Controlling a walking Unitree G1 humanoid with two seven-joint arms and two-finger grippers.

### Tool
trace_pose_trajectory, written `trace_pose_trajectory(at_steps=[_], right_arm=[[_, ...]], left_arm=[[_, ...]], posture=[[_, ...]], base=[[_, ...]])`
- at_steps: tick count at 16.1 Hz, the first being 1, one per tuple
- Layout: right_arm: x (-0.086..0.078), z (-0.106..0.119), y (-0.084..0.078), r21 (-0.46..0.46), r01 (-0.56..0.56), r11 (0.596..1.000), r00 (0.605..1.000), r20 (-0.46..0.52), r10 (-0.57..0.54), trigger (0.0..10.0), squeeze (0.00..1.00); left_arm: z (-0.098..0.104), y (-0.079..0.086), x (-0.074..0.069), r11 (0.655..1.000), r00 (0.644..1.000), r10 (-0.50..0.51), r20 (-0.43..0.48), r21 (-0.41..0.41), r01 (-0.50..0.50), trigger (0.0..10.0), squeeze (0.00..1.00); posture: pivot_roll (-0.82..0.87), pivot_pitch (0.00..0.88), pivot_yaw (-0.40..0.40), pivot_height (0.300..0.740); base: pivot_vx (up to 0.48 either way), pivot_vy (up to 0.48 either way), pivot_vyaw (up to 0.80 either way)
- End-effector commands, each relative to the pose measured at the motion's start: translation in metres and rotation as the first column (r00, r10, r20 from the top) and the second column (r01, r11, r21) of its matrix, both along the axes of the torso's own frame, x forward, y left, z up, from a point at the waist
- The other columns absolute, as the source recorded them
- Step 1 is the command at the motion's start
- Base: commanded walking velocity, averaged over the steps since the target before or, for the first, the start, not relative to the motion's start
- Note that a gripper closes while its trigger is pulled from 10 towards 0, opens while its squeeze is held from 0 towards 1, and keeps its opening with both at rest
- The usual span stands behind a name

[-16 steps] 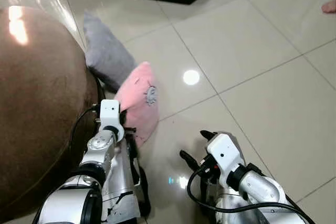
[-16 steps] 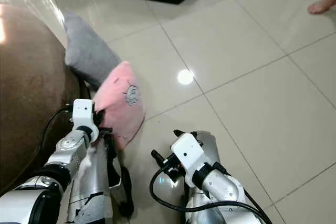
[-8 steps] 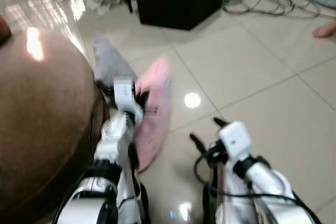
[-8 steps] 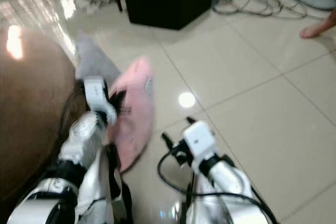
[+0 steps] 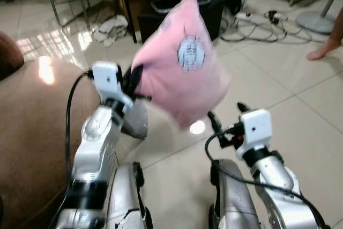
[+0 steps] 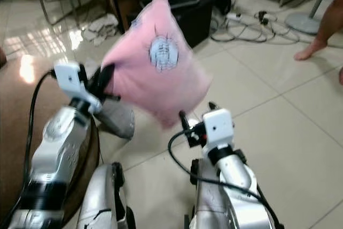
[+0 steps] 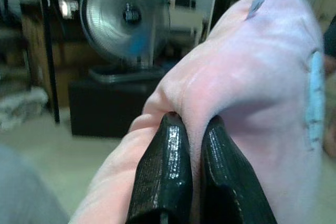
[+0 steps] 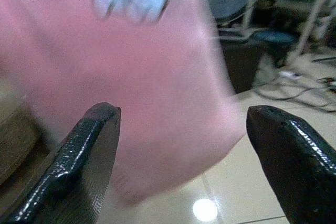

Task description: Move the pillow to the sofa from floor

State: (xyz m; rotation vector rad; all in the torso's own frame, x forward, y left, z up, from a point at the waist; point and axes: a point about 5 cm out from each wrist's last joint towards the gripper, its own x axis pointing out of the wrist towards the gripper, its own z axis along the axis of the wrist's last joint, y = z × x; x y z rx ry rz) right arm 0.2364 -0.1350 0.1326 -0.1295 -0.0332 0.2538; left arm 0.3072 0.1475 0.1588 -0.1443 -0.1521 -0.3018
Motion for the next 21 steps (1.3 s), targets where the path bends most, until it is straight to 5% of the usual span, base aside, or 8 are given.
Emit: trace_pose_trajectory(at_steps=[1,2,7,15,21], right_arm=[[0.004,0.002,-0.006,-0.003,0.048,0.999,0.999,0.016,-0.048,10.0,0.0],[0.007,0.001,-0.01,0.016,0.095,0.995,0.995,0.012,-0.095,10.0,0.0],[0.013,0.0,-0.007,0.019,0.105,0.994,0.994,0.007,-0.105,10.0,0.0],[0.016,0.001,-0.011,0.004,0.135,0.991,0.991,0.007,-0.135,10.0,0.0],[0.016,-0.01,-0.01,-0.042,0.137,0.99,0.99,-0.036,-0.138,10.0,0.0]], left_arm=[[0.005,-0.001,-0.007,1.0,1.0,-0.001,0.001,0.018,0.001,10.0,0.0],[-0.006,-0.001,-0.017,0.996,0.999,0.008,-0.04,0.087,-0.004,10.0,0.0],[-0.032,0.01,-0.028,0.991,0.989,0.052,-0.14,0.131,-0.033,10.0,0.0],[-0.02,-0.004,-0.016,0.986,0.995,0.052,-0.091,0.164,-0.037,10.0,0.0],[-0.019,-0.001,-0.013,0.977,0.994,0.085,-0.072,0.2,-0.07,10.0,0.0]], posture=[[-0.09,0.008,0.069,0.599],[-0.07,0.007,0.059,0.614],[-0.05,0.008,0.044,0.654],[-0.08,0.014,0.056,0.739],[-0.08,0.0,0.056,0.74]], base=[[0.0,0.0,0.0],[0.0,0.0,0.0],[0.0,0.0,0.0],[0.0,0.0,0.0],[0.0,0.0,0.0]])
